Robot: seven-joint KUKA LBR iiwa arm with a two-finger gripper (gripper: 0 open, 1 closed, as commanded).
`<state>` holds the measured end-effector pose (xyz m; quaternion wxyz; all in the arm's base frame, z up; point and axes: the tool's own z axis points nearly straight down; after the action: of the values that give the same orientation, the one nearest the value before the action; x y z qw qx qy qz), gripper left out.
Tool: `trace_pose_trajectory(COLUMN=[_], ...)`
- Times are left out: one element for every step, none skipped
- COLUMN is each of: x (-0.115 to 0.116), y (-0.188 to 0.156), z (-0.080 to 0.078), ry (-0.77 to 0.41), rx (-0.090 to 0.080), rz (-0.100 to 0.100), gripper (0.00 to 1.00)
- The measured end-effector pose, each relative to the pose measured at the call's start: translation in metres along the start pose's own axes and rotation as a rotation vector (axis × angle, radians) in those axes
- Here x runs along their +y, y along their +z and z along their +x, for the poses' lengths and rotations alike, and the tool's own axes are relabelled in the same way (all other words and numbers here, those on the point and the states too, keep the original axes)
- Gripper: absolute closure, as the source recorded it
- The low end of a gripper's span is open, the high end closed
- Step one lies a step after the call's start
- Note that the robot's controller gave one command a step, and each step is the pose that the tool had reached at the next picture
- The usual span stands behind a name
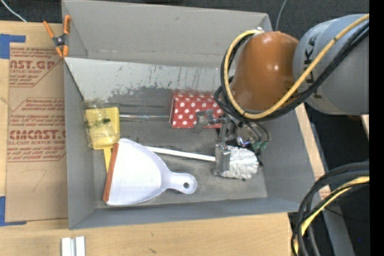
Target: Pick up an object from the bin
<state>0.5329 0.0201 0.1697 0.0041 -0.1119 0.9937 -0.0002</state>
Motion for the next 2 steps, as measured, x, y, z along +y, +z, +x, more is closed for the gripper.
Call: trace_pose_trajectory(x=[-0.028, 0.070], y=[0.065, 0.100], z=[0.039, 0.023], ry=[-0.070, -0.121], rx=[0.015, -0.002], rz=[-0.002, -0.001], gripper=[0.00, 1.00])
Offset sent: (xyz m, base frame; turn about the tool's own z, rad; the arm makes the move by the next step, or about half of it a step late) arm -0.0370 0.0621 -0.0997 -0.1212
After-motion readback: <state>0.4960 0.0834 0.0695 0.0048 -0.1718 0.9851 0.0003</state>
